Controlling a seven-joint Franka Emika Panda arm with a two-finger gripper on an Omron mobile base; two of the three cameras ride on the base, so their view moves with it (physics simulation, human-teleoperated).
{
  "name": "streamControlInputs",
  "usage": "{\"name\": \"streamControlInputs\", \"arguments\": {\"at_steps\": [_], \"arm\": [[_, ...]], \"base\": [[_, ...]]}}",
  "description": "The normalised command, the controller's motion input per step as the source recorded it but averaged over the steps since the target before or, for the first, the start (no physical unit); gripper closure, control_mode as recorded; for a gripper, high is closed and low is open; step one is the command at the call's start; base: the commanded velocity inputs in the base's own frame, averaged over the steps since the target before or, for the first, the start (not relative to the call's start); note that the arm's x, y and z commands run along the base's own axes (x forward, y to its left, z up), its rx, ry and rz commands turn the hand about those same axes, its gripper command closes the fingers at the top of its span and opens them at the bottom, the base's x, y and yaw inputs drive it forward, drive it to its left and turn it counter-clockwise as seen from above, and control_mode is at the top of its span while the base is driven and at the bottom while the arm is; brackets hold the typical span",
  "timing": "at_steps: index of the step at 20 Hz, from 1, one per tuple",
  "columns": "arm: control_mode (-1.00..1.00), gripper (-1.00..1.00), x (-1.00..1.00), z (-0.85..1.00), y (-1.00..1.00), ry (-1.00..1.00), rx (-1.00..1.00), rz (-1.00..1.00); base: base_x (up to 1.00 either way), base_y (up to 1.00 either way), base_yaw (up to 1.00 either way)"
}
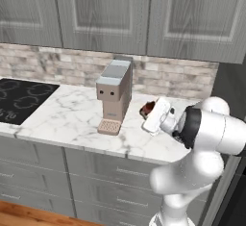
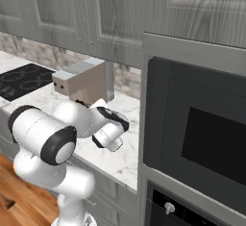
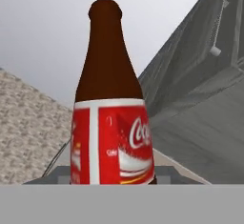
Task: Move the drinks to the dining counter.
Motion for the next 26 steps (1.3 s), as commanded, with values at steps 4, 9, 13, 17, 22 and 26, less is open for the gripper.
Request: {"name": "streamControlInputs", "arguments": {"at_steps": [4, 9, 13, 17, 22, 26], "arm": [[-1.0, 1.0, -0.6, 0.44, 1.0, -0.05, -0.2, -0.11], [-1.0, 1.0, -0.5, 0.43, 0.93, -0.07, -0.18, -0.1], [-1.0, 1.0, -0.37, 0.45, 0.61, -0.1, -0.14, -0.07], [-1.0, 1.0, -0.37, 0.45, 0.28, -0.09, -0.11, -0.08], [-1.0, 1.0, -0.49, 0.38, 0.13, -0.07, -0.07, -0.11], [-1.0, 1.0, -0.38, 0.39, 0.03, -0.06, -0.06, -0.12]], "base": [[0.0, 0.0, 0.0], [0.0, 0.0, 0.0], [0.0, 0.0, 0.0], [0.0, 0.0, 0.0], [0.0, 0.0, 0.0], [0.0, 0.0, 0.0]]}}
